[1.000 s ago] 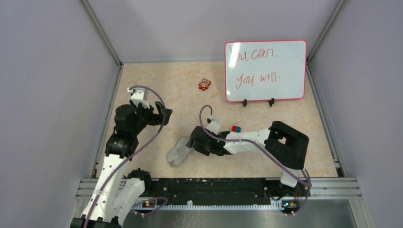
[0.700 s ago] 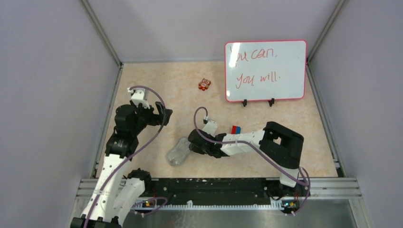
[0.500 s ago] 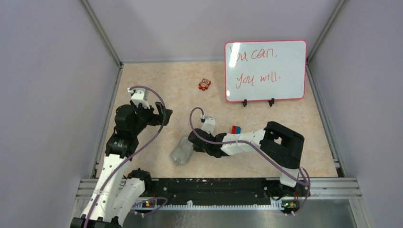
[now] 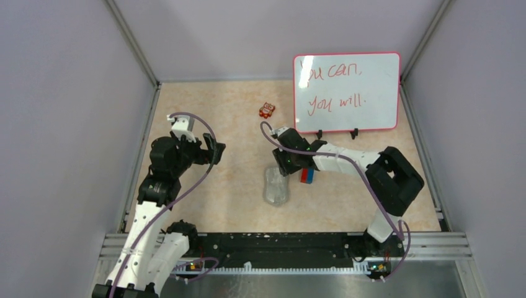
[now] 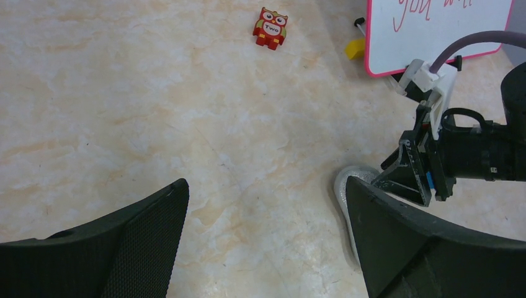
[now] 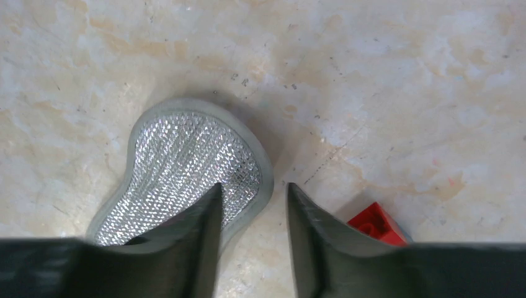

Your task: Erase the whiteboard

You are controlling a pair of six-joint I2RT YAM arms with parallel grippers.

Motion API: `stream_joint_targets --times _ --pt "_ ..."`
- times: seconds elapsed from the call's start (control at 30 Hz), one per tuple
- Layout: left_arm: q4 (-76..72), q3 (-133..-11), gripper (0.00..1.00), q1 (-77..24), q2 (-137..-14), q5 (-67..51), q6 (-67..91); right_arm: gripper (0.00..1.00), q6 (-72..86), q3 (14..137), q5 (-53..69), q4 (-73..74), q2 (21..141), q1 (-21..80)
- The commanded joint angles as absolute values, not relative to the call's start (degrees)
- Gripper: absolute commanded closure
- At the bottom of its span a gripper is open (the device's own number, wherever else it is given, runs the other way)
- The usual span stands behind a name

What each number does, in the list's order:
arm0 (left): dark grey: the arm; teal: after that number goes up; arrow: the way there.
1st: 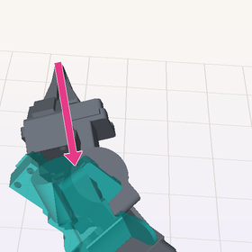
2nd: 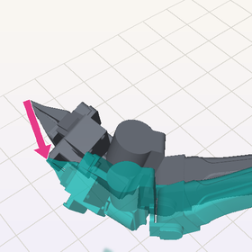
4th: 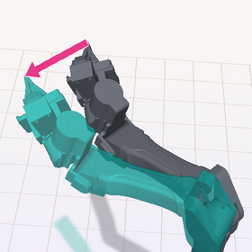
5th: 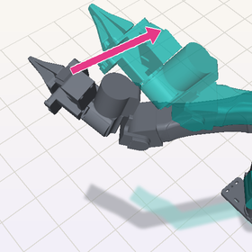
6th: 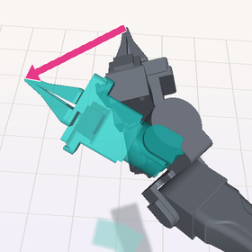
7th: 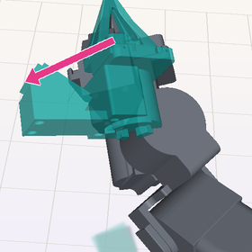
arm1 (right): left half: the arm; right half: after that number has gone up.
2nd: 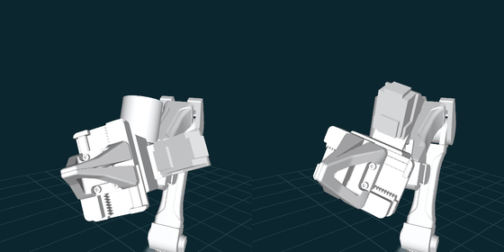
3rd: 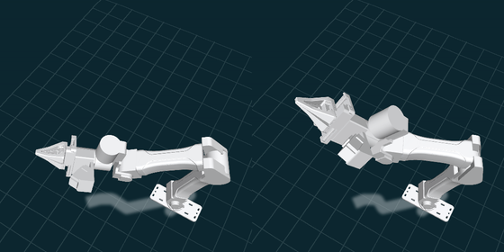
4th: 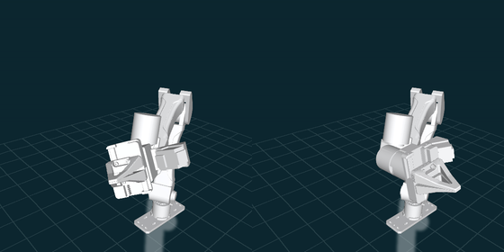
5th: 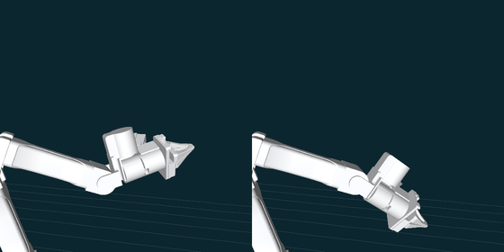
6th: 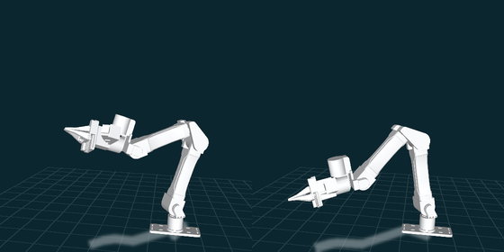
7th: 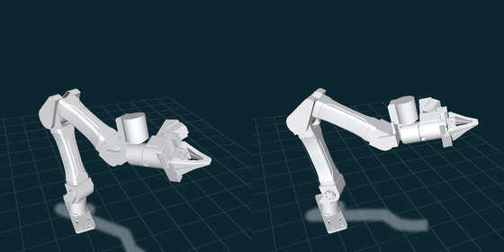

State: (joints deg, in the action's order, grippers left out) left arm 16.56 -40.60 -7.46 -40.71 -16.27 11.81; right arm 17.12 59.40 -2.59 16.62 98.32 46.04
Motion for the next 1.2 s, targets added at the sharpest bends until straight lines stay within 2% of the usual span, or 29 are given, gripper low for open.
stream_joint_targets --times 0.0,0.1,0.17,0.2,0.37,0.57,0.83,1.17 --pt "13.4 -39.9 0.01 -7.2 -39.9 -17.1 11.3 0.49 9.9 66.8 -6.0 25.4 93.8 46.1" --pt "13.4 -40.1 0.01 -7.2 -40.2 -17.2 11.3 0.37 17.5 69.4 -7.6 27.3 92.4 47.3" --pt "13.4 -40.0 0.01 -7.2 -40.3 -17.2 11.4 0.24 25.5 69.9 -14.2 28.7 91.9 49.8" --pt "13.4 -40.0 0.01 -7.2 -40.3 -17.1 11.4 0.21 31.1 70.6 -17.6 30.5 92.1 51.0" --pt "13.3 -40.1 0.01 -7.2 -40.4 -17.4 11.6 0.19 47.9 70.6 -19.7 31.0 92.5 56.8" --pt "13.3 -40.0 0.01 -7.2 -40.1 -17.5 11.6 0.16 61.7 74.4 -31.1 33.8 98.2 63.3" --pt "13.2 -39.9 0.01 -7.2 -39.8 -17.7 11.8 0.24 61.4 80.0 -37.0 38.7 108.8 64.5" --pt "13.1 -39.9 0.01 -7.2 -39.8 -17.8 11.7 0.27 58.9 79.3 -37.8 38.5 113.7 64.6"
